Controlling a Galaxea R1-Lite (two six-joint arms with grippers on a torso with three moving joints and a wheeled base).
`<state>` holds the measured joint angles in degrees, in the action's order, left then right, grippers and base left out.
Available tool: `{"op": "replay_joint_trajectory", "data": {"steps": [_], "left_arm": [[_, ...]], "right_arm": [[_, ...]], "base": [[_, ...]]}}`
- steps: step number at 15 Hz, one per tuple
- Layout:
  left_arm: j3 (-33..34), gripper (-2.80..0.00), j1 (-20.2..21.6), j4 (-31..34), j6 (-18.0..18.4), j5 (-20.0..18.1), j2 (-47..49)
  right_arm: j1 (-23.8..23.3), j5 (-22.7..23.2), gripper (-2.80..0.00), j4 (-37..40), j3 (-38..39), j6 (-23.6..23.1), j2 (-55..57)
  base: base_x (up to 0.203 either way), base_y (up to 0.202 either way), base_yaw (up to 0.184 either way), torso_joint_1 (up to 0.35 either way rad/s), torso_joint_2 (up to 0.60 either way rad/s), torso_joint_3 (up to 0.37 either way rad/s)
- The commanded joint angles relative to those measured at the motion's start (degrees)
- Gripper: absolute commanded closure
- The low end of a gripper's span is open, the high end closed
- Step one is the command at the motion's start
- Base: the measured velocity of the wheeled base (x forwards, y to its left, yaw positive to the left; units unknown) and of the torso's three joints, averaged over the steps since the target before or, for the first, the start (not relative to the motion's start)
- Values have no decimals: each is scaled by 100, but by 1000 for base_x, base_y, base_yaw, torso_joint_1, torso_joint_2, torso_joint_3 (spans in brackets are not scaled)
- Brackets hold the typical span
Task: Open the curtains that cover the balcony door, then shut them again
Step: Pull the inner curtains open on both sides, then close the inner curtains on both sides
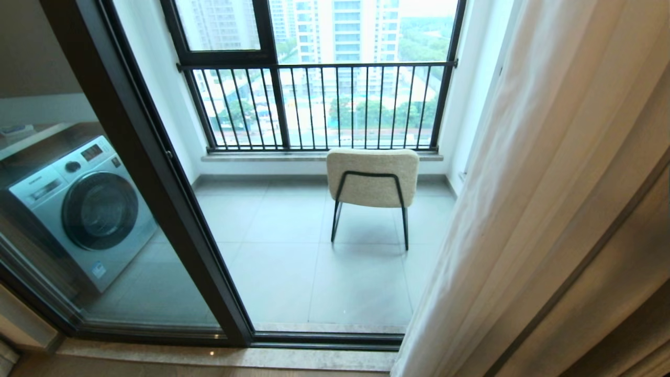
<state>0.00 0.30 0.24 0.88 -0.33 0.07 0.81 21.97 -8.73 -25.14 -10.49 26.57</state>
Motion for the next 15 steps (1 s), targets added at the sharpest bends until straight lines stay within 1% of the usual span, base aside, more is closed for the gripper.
{"op": "replay_joint_trajectory", "data": {"steps": [1, 2, 4, 5, 6, 8, 9, 15], "left_arm": [[0, 0, 3, 2, 0, -2, 1], [0, 0, -3, 5, 0, -2, 1], [0, 0, -4, 2, 0, -2, 1], [0, 0, 5, 3, 0, -2, 1], [0, 0, 3, 10, 0, -2, 1], [0, 0, 4, 2, -8, -2, 1], [0, 0, 5, 2, -5, -2, 1], [0, 0, -4, 9, -1, -2, 1]], "right_arm": [[11, 303, 0, -321, -351, -28, 1404], [16, 483, 0, -553, -519, -76, 1908], [63, 699, 0, -965, -807, -255, 2845], [188, 763, 0, -1194, -970, -321, 3291], [364, 807, -280, -1415, -1136, -369, 3681], [704, 852, -280, -1719, -1437, -437, 4272], [779, 858, -280, -1787, -1607, -460, 4521], [775, 804, -280, -2162, -2762, -469, 5872]], "base": [[0, 0, 0, 0, 0, 0], [0, 0, 0, 0, 0, 0], [0, 0, 0, 0, 0, 0], [0, 0, 0, 0, 0, 0], [0, 0, 0, 0, 0, 0], [0, 0, 0, 0, 0, 0], [0, 0, 0, 0, 0, 0], [0, 0, 0, 0, 0, 0]]}}
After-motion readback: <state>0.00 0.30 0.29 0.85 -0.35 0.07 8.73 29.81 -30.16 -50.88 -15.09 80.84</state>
